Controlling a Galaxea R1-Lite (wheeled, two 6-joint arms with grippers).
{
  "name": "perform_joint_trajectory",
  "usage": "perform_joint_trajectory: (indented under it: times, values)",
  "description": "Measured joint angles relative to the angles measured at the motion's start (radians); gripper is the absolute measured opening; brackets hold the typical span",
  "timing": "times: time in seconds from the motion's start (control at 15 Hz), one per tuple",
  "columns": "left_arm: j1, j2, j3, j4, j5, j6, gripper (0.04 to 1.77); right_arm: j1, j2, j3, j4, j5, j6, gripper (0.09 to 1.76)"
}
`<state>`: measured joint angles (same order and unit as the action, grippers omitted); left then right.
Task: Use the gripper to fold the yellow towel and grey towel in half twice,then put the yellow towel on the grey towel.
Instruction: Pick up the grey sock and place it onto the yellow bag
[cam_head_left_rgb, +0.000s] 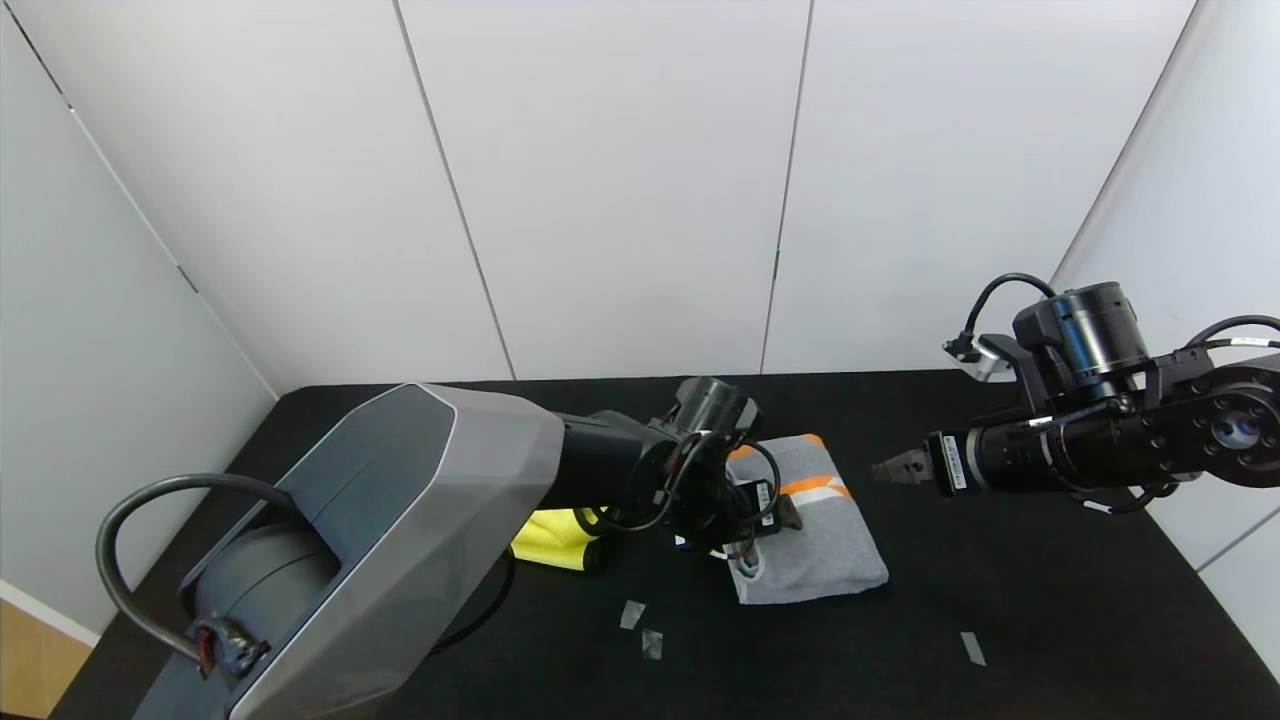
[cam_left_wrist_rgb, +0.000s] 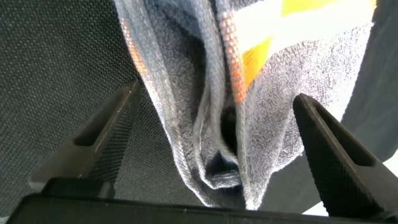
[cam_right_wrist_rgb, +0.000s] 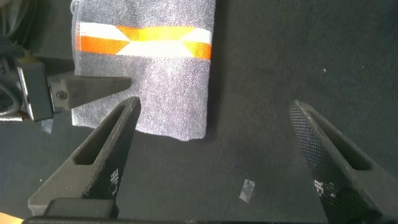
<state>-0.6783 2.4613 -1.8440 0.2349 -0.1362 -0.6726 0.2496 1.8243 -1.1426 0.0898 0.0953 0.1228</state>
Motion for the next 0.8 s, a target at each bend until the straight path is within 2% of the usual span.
perform_joint_trajectory:
  times: [0.33, 0.4, 0.6, 0.8]
  values:
    - [-0.003, 0.007, -0.005, 0.000, 0.001, -0.001, 1.72, 0.003, 0.000, 0.003, 0.000, 0.000, 0.000, 1.71]
    - [-0.003, 0.008, -0.007, 0.000, 0.001, -0.001, 1.64, 0.003, 0.000, 0.003, 0.000, 0.000, 0.000, 1.71]
    - [-0.005, 0.010, -0.009, 0.000, 0.001, 0.002, 1.15, 0.003, 0.000, 0.004, 0.001, 0.001, 0.000, 1.71]
    - [-0.009, 0.012, -0.009, -0.001, 0.001, 0.003, 0.82, 0.003, -0.001, 0.005, 0.001, 0.001, 0.000, 1.71]
